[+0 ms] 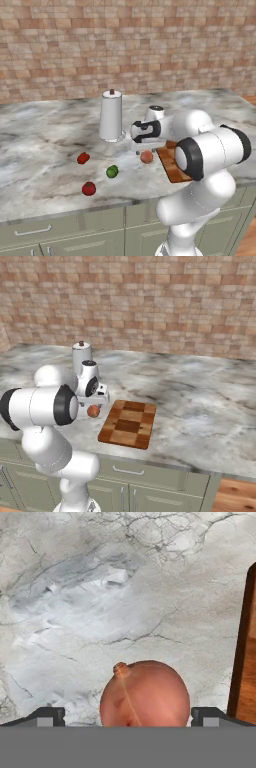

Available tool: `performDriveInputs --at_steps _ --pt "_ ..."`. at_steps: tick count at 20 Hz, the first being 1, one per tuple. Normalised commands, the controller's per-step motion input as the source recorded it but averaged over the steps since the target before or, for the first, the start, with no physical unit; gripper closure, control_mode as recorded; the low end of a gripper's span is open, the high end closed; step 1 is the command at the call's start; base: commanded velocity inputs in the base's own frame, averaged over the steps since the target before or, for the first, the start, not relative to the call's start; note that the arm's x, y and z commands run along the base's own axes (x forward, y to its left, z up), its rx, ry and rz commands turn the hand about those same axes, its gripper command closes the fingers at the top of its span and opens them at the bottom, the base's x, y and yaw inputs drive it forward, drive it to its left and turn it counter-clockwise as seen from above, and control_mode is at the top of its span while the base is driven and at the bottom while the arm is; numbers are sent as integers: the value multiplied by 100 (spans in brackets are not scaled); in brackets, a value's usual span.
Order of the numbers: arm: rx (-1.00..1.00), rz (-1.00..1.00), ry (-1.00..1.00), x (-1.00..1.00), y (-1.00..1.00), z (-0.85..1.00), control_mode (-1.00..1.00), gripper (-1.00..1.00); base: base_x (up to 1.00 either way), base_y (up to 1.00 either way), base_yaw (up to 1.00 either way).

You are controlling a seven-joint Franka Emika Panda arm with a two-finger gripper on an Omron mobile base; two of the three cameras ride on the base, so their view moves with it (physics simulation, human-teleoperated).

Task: Place the avocado, onion, tomato, and bell pepper on the cutting board.

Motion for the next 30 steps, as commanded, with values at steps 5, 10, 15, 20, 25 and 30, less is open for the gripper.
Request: performDriveInputs --at_steps 5,10,15,20,25,30 --pt "0 0 0 0 -4 -12 -100 -100 0 0 0" --pt "0 0 0 0 -6 -15 -100 -100 0 0 0" --pt "0 0 0 0 -8 -3 -100 -100 0 0 0" --pt "0 0 0 -11 -2 -3 -100 -100 0 0 0" --pt "0 0 0 -2 0 0 -100 -100 0 0 0" --pt "0 0 0 0 0 0 -100 -100 0 0 0"
